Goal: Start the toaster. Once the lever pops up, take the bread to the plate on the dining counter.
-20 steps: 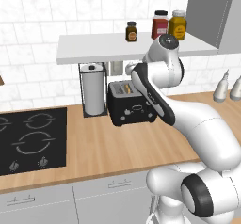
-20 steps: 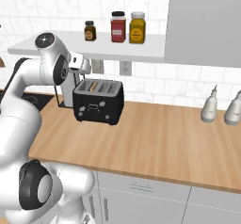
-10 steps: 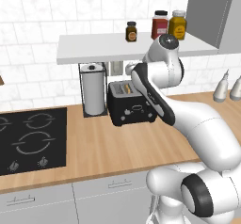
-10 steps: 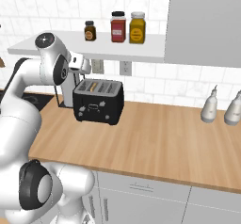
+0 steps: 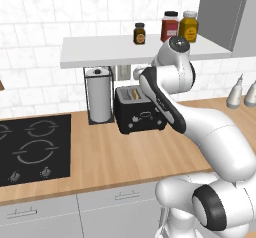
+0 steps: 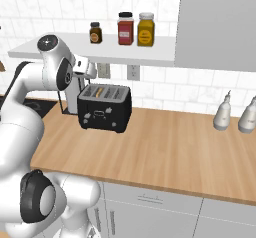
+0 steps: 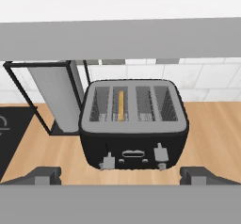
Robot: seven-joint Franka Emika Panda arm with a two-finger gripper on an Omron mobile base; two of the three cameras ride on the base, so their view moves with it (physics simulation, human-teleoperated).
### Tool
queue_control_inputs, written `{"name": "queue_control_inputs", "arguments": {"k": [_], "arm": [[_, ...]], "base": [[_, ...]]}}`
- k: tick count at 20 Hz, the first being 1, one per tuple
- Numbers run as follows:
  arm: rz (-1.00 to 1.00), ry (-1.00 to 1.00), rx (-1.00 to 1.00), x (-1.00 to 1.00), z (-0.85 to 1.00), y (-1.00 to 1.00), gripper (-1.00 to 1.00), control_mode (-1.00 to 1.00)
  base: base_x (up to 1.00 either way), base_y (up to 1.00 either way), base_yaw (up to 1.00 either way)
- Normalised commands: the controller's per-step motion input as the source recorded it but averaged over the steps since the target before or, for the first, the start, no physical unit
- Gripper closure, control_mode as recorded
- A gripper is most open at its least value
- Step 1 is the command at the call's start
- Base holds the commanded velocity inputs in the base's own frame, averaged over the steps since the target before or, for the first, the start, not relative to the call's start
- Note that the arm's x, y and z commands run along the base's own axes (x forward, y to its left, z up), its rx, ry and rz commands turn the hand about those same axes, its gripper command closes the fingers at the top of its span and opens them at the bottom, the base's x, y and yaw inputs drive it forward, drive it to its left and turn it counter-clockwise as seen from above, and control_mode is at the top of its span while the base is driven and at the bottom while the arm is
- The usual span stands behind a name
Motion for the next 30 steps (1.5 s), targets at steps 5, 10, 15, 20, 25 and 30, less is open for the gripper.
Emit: {"name": "queue_control_inputs", "arguments": {"k": [5, 10, 15, 20, 25, 30], "arm": [[0.0, 0.0, 0.0, 0.0, 0.0, 0.0, -1.0, -1.0], [0.0, 0.0, 0.0, 0.0, 0.0, 0.0, -1.0, -1.0], [0.0, 0.0, 0.0, 0.0, 0.0, 0.0, -1.0, -1.0], [0.0, 0.0, 0.0, 0.0, 0.0, 0.0, -1.0, -1.0], [0.0, 0.0, 0.0, 0.0, 0.0, 0.0, -1.0, -1.0], [0.0, 0.0, 0.0, 0.0, 0.0, 0.0, -1.0, -1.0]], "base": [[0.0, 0.0, 0.0], [0.0, 0.0, 0.0], [0.0, 0.0, 0.0], [0.0, 0.0, 0.0], [0.0, 0.0, 0.0], [0.0, 0.0, 0.0]]}}
